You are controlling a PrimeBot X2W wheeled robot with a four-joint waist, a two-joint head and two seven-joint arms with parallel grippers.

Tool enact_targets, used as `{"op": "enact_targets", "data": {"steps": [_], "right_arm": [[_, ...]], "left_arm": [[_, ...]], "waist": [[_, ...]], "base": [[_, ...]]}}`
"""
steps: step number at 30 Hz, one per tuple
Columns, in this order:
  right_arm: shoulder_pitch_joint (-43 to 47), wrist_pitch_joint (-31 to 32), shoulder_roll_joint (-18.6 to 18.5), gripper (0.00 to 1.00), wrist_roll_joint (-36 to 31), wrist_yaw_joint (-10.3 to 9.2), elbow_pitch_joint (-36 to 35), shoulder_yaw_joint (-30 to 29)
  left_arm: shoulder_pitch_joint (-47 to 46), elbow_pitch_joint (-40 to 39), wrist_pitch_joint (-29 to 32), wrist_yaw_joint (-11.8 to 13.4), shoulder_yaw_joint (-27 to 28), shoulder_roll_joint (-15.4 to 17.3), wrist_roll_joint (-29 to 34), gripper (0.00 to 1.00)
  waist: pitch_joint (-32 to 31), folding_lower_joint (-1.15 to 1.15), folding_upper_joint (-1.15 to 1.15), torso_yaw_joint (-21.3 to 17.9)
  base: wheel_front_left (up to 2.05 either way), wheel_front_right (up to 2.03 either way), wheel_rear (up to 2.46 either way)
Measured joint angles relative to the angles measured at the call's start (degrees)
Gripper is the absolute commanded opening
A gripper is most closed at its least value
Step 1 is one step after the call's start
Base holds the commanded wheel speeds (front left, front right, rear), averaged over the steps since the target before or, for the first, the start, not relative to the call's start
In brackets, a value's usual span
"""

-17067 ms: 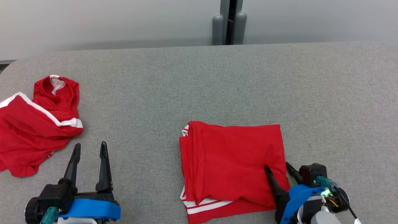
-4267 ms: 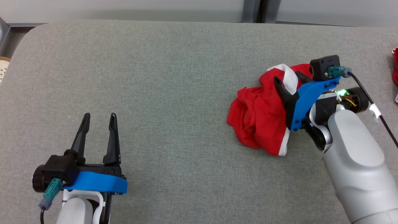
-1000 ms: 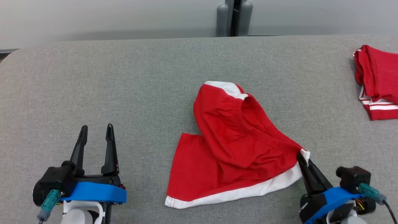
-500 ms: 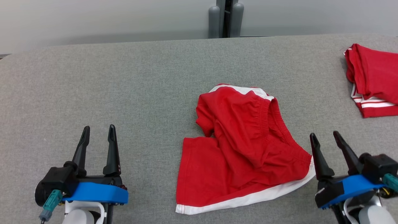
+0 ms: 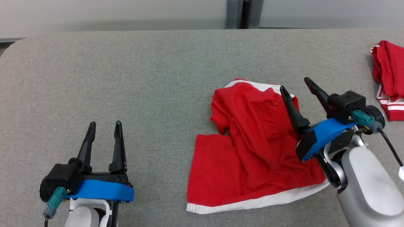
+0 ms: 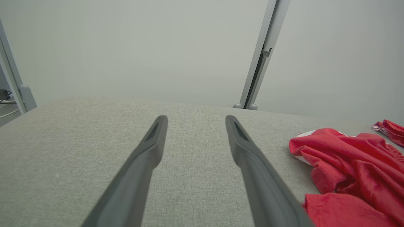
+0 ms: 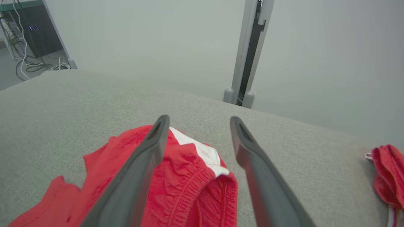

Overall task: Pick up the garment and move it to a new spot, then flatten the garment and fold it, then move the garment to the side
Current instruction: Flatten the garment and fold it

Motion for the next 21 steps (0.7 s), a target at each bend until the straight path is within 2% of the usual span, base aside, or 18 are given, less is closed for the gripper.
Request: {"op": "enact_targets", "data": {"steps": [12, 20, 21], "right_arm": [[-9.73, 1.86, -3.05, 1.00, -0.33, 0.00, 21.29, 4.21], [-13.99, 2.66, -3.39, 1.00, 0.94, 0.00, 31.21, 7.60], [-14.58, 2.86, -3.39, 0.63, 1.33, 0.00, 32.12, 7.94]], "left_arm": [[-1.89, -0.13, 0.00, 0.27, -0.99, 0.00, -0.91, 1.00], [-2.89, -0.19, 0.00, 0.60, -1.66, -0.01, -1.24, 1.00], [-3.02, -0.19, 0.00, 0.68, -1.75, 0.00, -1.30, 1.00]], "waist": [[3.59, 0.00, 0.00, 3.23], [4.84, 0.00, 0.00, 3.93], [4.94, 0.00, 0.00, 3.99]], "base": [[0.00, 0.00, 0.00], [0.00, 0.00, 0.00], [0.00, 0.00, 0.00]]}}
